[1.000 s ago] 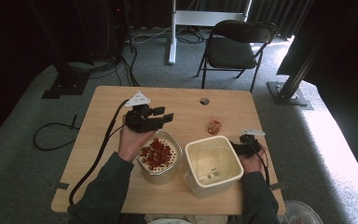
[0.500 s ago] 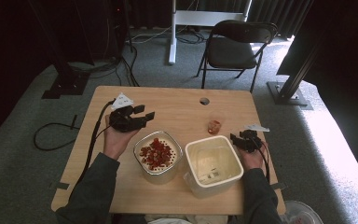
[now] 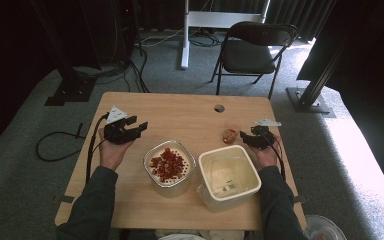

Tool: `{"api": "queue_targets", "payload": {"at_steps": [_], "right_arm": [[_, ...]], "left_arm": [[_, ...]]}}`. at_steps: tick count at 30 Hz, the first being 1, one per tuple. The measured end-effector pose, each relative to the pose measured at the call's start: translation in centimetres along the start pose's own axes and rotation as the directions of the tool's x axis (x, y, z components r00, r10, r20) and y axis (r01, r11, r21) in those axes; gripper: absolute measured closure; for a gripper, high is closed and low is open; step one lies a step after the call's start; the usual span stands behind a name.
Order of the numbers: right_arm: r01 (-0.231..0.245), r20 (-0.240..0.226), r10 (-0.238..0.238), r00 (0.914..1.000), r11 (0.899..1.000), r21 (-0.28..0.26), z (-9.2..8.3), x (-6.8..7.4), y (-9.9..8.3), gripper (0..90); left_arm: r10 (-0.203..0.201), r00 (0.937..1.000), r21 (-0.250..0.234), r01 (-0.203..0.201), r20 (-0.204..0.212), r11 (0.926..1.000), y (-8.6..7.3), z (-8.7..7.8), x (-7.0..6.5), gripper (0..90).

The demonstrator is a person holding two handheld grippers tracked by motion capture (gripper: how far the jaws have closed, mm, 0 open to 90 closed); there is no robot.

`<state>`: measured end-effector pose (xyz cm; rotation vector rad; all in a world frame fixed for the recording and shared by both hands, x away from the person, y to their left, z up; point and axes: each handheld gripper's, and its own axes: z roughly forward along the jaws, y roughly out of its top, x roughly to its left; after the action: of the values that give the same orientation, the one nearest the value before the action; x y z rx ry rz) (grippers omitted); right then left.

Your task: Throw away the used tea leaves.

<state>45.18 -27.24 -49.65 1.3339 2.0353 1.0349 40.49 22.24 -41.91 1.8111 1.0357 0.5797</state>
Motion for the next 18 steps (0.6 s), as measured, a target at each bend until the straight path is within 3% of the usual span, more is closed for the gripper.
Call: {"api": "queue_targets", "payload": {"at_steps": [3,6,10,13,18], "right_arm": [[0.024,-0.092,-0.024,0.9955,1.000,-0.006,-0.6,0.1,0.0,29.2],[0.044,-0.125,-0.047,0.9910,0.999,-0.032,-0.8,0.5,0.0,25.0],[0.034,-0.179,-0.046,0.9827,0.997,-0.069,-0.5,1.0,0.5,18.0],[0.043,-0.203,-0.057,0.9775,0.996,-0.074,0.1,1.6,0.7,14.1],[0.061,-0.200,-0.072,0.9771,0.996,-0.065,1.5,2.0,0.5,13.8]], "left_arm": [[-0.017,0.9998,0.001,0.017,-0.014,0.9999,-0.6,-0.1,0.6,46.6],[-0.029,0.9994,-0.003,0.029,-0.016,0.9996,-0.9,-0.2,0.8,46.7],[-0.021,0.9996,0.003,0.021,-0.021,0.9998,-1.1,-0.2,0.7,46.6],[-0.030,0.9994,0.000,0.030,-0.018,0.9995,-1.2,-0.2,0.9,46.7],[-0.030,0.9994,0.000,0.030,-0.015,0.9995,-1.4,-0.2,0.8,46.7]]}}
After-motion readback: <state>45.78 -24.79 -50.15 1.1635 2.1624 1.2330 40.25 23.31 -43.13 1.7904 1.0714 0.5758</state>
